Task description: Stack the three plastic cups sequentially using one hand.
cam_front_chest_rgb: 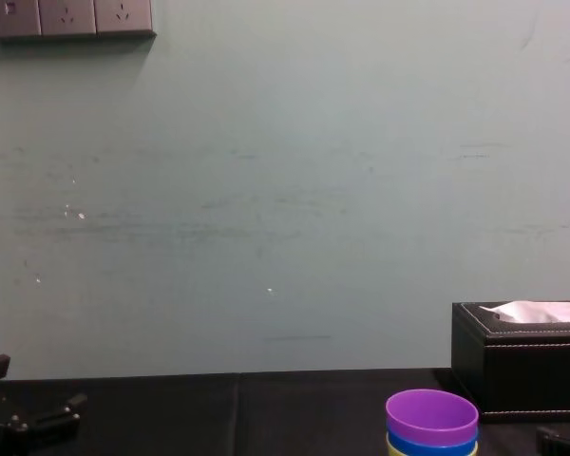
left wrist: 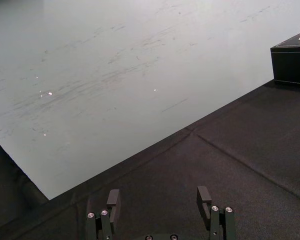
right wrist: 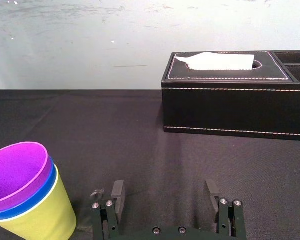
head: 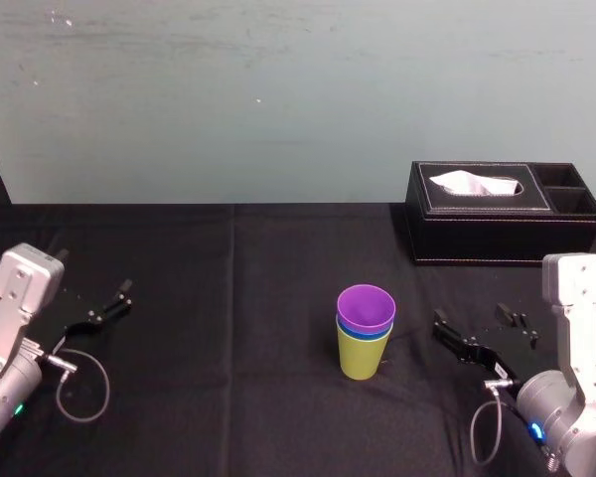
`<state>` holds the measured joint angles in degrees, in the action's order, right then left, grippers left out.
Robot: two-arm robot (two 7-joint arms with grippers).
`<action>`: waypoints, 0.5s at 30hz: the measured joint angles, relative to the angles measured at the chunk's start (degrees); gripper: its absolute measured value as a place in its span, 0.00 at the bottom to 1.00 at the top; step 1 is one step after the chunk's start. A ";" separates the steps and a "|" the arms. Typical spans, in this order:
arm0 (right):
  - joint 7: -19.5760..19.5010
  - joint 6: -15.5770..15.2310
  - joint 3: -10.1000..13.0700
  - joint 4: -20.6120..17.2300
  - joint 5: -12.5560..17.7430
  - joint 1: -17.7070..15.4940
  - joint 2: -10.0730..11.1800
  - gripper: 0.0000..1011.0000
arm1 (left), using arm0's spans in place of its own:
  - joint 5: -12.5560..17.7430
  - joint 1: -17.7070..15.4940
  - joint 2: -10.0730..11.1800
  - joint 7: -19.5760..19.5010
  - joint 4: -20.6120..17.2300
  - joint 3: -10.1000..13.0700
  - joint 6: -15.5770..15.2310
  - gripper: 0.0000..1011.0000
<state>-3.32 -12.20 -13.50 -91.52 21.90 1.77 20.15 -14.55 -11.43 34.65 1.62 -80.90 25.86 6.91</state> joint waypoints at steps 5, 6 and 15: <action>0.00 0.00 0.00 0.00 0.00 0.00 0.00 0.99 | 0.00 0.00 0.00 0.00 0.00 0.00 0.00 0.99; 0.00 0.00 0.00 0.00 0.00 0.00 0.00 0.99 | 0.00 0.00 0.00 0.00 0.00 0.01 0.00 0.99; 0.00 0.00 0.00 0.00 0.00 0.00 0.00 0.99 | 0.00 0.00 0.00 0.00 0.00 0.00 0.00 0.99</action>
<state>-3.32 -12.20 -13.50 -91.52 21.90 1.77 20.15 -14.55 -11.43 34.65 1.62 -80.90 25.86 6.91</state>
